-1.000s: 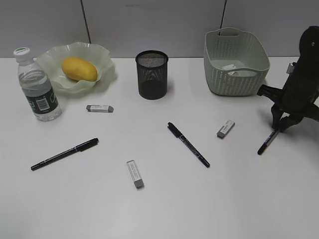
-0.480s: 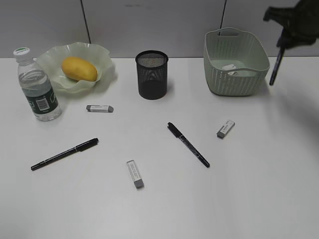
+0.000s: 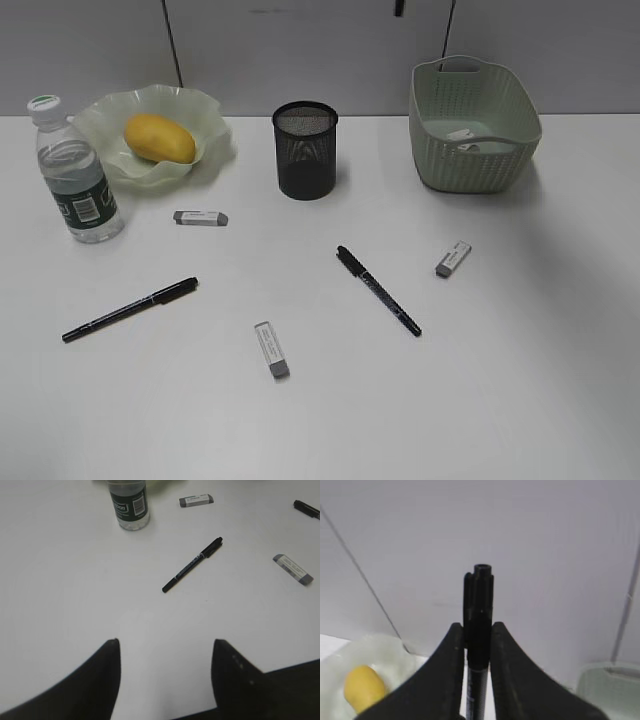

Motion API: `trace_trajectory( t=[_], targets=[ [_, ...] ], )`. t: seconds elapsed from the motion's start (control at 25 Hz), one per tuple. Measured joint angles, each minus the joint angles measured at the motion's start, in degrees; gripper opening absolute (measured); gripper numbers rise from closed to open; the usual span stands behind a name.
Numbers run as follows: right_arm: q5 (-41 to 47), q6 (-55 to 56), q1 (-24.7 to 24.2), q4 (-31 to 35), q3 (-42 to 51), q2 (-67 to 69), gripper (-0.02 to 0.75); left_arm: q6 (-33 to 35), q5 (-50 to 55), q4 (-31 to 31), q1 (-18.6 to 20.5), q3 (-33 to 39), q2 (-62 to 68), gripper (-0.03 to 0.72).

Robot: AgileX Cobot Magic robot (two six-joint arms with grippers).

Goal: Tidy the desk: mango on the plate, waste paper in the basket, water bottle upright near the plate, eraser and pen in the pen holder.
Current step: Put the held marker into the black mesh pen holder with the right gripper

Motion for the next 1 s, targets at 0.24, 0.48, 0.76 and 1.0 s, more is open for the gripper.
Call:
trace_trajectory(
  t=[0.24, 0.48, 0.76, 1.0],
  targets=[
    [-13.3, -0.5, 4.1, -3.8, -0.1, 6.4, 0.134, 0.0, 0.0, -0.6, 0.0, 0.0, 0.0, 0.435],
    [-17.8, -1.6, 4.5, -4.1, -0.1, 14.6, 0.136, 0.0, 0.0, -0.6, 0.0, 0.0, 0.0, 0.436],
    [-23.4, -2.8, 4.5, -4.2, -0.1, 22.2, 0.143, 0.0, 0.0, -0.6, 0.0, 0.0, 0.0, 0.435],
    [-23.7, -2.9, 4.5, -4.2, -0.1, 24.5, 0.22, 0.0, 0.0, -0.6, 0.0, 0.0, 0.0, 0.435]
  ],
)
